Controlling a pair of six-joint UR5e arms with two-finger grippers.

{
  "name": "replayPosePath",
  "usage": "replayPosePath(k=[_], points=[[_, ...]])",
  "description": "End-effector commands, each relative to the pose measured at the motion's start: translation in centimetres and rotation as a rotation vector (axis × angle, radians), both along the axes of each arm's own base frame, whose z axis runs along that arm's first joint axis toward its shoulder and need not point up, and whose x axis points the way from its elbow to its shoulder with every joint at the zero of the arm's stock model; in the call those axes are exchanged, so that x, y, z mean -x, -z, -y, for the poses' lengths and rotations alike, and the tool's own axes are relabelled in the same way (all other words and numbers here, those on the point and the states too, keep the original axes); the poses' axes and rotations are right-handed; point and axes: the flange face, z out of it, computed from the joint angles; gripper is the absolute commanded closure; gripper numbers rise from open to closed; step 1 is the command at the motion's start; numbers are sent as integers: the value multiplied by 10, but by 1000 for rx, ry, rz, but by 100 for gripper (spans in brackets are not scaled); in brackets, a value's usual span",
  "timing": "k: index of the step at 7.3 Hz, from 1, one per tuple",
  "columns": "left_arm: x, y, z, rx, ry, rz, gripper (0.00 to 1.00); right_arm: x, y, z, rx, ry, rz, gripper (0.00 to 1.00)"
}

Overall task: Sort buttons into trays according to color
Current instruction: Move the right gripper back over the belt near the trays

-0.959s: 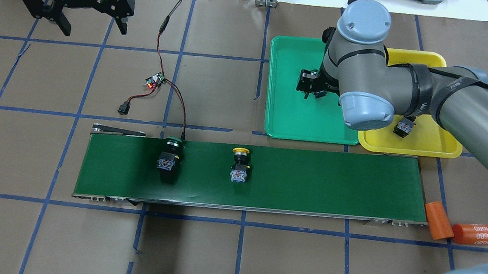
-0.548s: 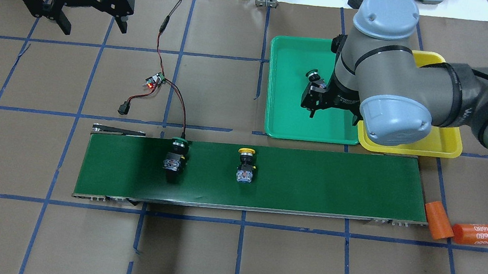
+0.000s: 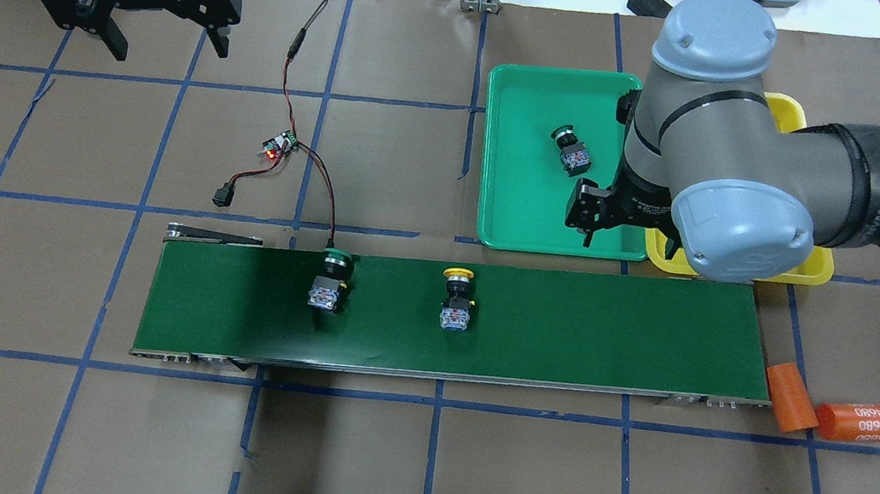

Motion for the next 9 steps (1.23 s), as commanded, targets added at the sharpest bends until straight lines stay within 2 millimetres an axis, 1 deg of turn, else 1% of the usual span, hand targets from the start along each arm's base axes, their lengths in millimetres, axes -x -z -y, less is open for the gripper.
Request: replayPosePath(k=[1,3,4,7,8,9], points=[[1,2,-1,-4,1,0,0,4,0,1,0,5,2,0],[1,1,1,-1,1,0,0,9,-1,1,-3,26,-8,0],[1,2,-1,-4,1,0,0,6,-2,1,5,18,-12,0],[1,2,0,-4,1,0,0,10,-1,2,0,19,-11,0],[1,3,0,-6,2,-2,0,13,1,2,-9,33,-18,0],[1,1,0,-3,2,-2,0,17,-1,2,-5,31,-47,0]])
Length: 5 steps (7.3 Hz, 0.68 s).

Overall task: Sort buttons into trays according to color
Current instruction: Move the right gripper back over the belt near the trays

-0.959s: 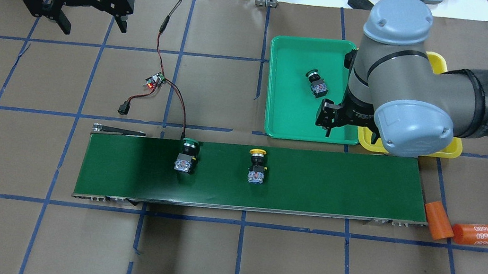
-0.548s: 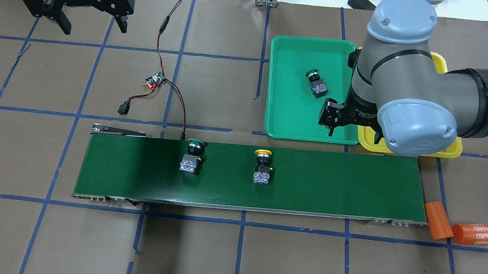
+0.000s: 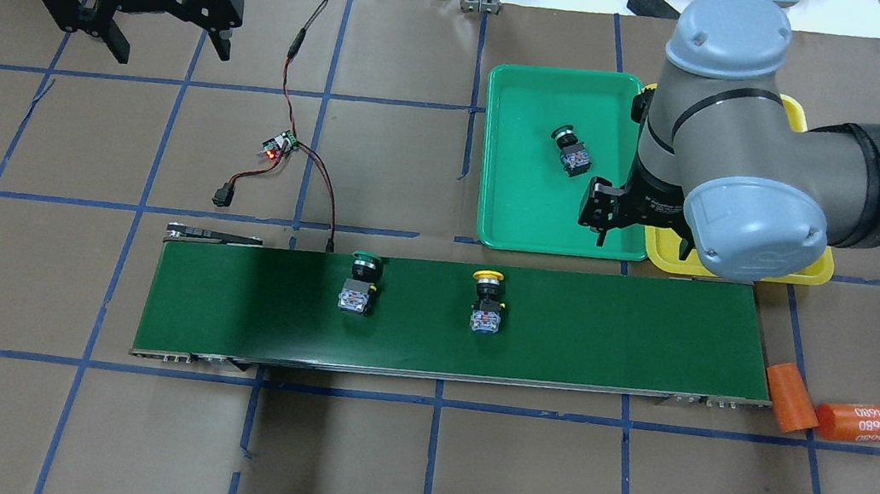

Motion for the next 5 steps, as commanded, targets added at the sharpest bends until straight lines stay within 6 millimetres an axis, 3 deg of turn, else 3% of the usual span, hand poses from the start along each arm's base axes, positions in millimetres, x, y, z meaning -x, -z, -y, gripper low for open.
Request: replayPosePath(k=[1,5], points=[[0,-2,0,3,0,0,0,1,-1,0,7,-2,-22,0],[0,-2,0,5,0,0,0,1,-4,-12,-46,-2,-15,0]])
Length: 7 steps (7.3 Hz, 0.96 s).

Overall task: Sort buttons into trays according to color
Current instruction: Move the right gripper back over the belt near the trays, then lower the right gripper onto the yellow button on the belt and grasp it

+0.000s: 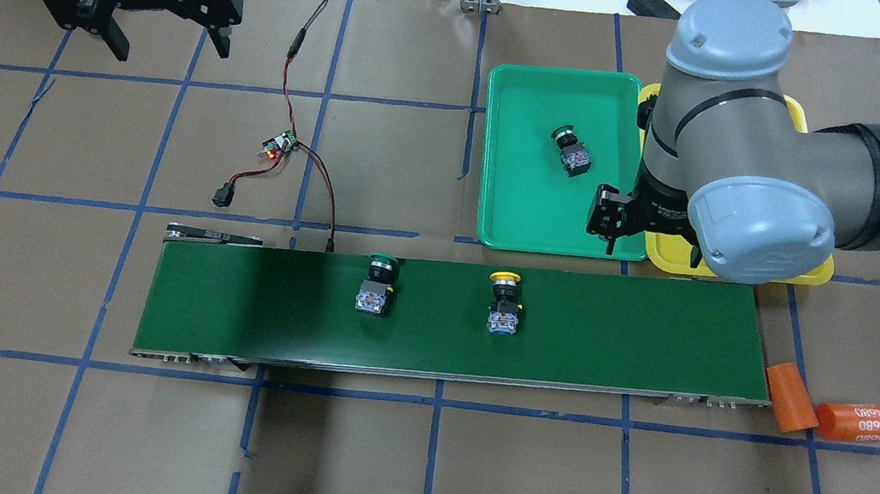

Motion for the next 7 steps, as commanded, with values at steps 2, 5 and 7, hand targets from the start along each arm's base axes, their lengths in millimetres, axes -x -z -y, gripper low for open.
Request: replayPosePath(k=[2,5,7], points=[[0,1,-1,-2,0,0,0,-14,1,-7,-16,-14,52,0],[0,0,-1,1,0,0,0,-50,31,-4,-65,-31,165,0],[0,1,-1,-1,0,0,0,-67,54,-3,-105,-59,161,0]])
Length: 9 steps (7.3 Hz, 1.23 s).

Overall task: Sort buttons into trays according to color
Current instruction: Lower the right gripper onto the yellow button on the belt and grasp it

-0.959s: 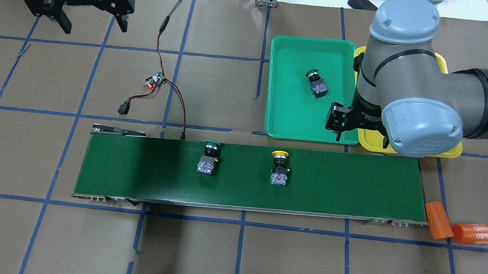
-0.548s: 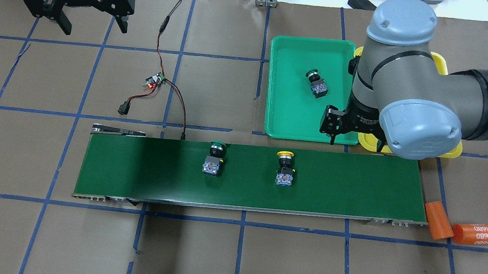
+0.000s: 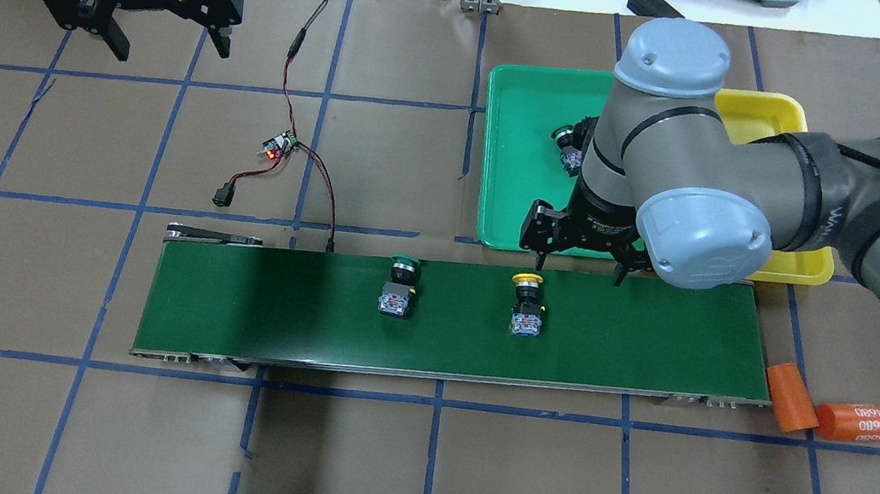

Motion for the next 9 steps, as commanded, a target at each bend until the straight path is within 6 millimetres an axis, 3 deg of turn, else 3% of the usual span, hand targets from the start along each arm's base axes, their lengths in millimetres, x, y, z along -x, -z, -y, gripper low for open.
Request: replayPosePath(k=[1,3,4,5,6,7,9], points=[[0,0,2,1,0,0,0,-18,17,-1,-42,-11,58,0],[0,1,0,-2,0,0,0,-21,43,0,-93,-8,55,0],[0,-1,1,1,0,0,0,-21,46,0,-97,-14,46,0],[0,2,-1,-5,0,0,0,-19,46,0,-96,-18,30,14],[0,1,0,-2,0,0,0,-12,48,-1,-97,-28,-30,75],[0,0,0,0,0,0,0,-5,50,-2,-94,-43,-100,100],[0,2,-1,-3,0,0,0,-2,46,-1,-83,-39,-109,100]])
